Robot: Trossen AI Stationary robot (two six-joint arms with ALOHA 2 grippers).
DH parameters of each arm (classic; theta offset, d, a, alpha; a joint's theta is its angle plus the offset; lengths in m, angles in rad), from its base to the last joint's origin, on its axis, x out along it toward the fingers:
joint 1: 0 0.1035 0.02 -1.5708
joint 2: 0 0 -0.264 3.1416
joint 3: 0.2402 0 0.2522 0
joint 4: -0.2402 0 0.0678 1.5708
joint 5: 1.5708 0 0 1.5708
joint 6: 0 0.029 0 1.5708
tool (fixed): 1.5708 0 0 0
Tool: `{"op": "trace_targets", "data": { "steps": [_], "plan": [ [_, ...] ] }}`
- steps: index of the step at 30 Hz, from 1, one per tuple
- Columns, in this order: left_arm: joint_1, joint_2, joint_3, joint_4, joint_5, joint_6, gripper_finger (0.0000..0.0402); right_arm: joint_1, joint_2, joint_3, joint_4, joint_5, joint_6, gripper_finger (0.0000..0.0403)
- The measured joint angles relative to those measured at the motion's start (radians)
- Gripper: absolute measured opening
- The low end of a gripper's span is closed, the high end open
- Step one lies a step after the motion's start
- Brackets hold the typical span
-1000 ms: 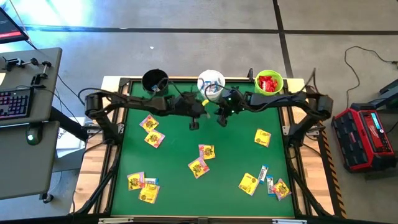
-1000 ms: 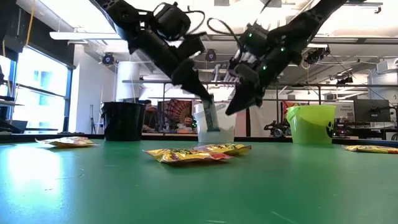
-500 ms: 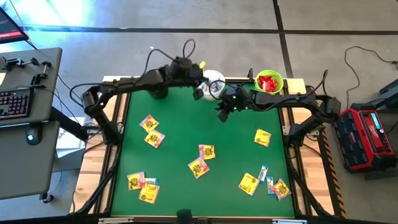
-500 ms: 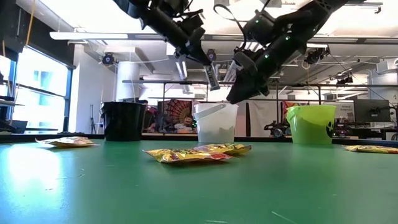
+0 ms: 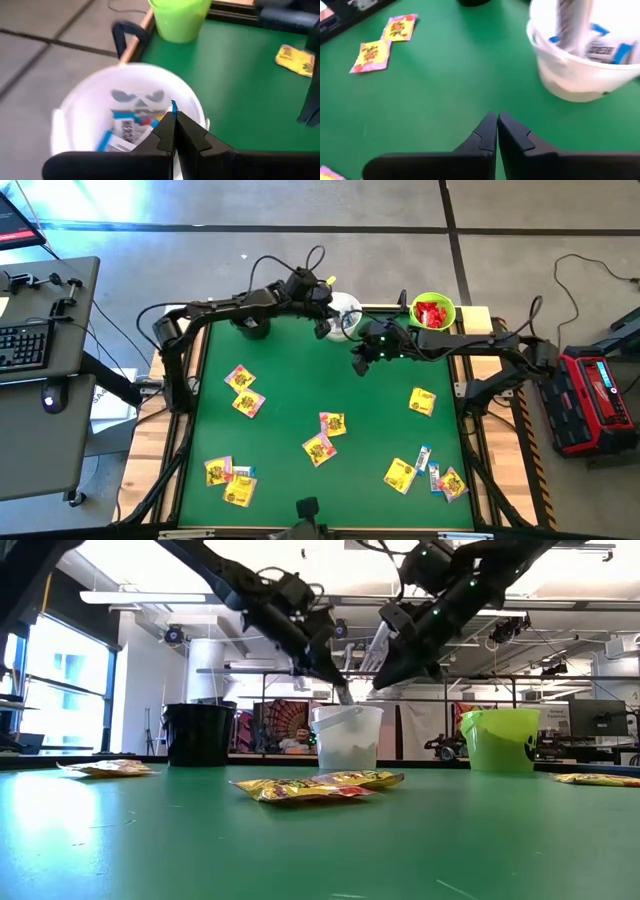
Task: Sort candy by brand, put in halloween buckets
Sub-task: Put the white candy into the white bucket
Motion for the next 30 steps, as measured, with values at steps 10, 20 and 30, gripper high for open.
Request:
{"op": "trace_targets", "data": {
  "steps": [10,20,30],
  "plan": [
    [0.034,0.086,0.0,-0.016,0.046,-0.062,0.0003,-0.005,-0.021,0.0,-0.023,0.045,0.026,0.0002],
    [0.022,0.063,0.0,0.003,0.047,-0.037,0.0086,-0.004,-0.026,0.0,-0.034,0.044,0.053,0.0005],
    [0.007,-0.009,0.0,0.004,0.011,-0.071,0.0129,0.075,-0.177,0.0,-0.221,0.033,0.155,0.0005]
  ]
}}
